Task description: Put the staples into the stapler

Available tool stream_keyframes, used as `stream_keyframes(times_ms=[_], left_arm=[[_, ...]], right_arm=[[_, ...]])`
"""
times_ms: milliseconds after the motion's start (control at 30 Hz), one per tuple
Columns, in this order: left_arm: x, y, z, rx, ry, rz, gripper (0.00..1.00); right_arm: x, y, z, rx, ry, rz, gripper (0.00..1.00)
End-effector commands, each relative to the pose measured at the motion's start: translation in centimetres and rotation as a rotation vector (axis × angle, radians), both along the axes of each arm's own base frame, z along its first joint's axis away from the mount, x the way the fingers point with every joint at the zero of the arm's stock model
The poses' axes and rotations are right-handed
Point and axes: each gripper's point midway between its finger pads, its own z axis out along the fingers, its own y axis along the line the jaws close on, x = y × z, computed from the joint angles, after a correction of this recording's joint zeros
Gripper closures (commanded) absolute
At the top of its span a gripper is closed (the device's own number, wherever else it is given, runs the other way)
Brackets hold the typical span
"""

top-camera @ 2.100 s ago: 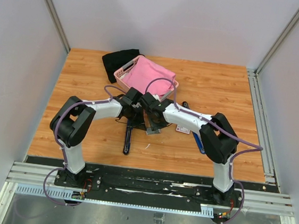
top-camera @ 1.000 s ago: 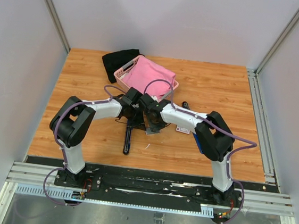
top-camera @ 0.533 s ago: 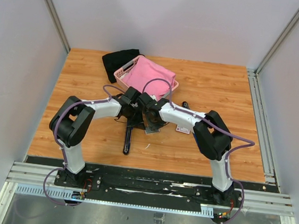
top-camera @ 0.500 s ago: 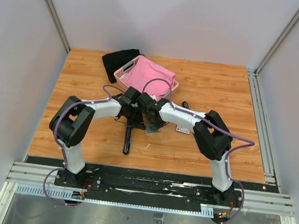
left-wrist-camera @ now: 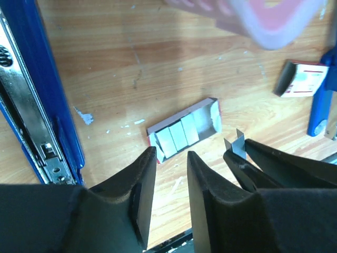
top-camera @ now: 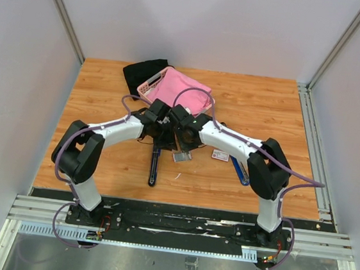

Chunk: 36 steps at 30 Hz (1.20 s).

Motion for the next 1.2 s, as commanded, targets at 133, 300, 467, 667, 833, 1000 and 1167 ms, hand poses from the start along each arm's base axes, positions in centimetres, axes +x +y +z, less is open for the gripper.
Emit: stream_keyframes(times_ms=[133, 300, 467, 667, 833, 1000, 1167], left_arm=[[1.3, 0.0, 4.9, 0.0, -0.117, -0.012, 0.57], [1.8, 1.6, 6.9, 0.037, -0.188, 0.032, 0.52], [2.2, 4.9, 8.2, 0.028, -0.225, 0.119, 0.44], [1.6, 9.3, 7.1, 0.048, -0.199, 0.192, 0.4], [1.4, 11.2, 7.3, 0.058, -0.215, 0.221, 0.39], [1.3, 11.3, 7.4, 0.049, -0.222, 0.219, 0.38], [1.5, 11.3, 7.7, 0.045, -0.226, 0.216, 0.37]], right_arm=[[0.4, -1.2, 4.1, 0.053, -0.031, -0.056, 0.88], [0.1, -1.5, 5.2, 0.084, -0.028, -0.072, 0.88], [-0.3, -2.3, 6.5, 0.123, -0.031, -0.093, 0.88], [0.4, -5.8, 8.0, 0.135, -0.05, -0.135, 0.88], [1.5, -10.3, 8.0, 0.104, -0.04, -0.104, 0.89], [1.8, -14.1, 8.0, 0.035, -0.064, -0.014, 0.88], [0.7, -16.6, 7.1, -0.045, -0.034, 0.02, 0.88]])
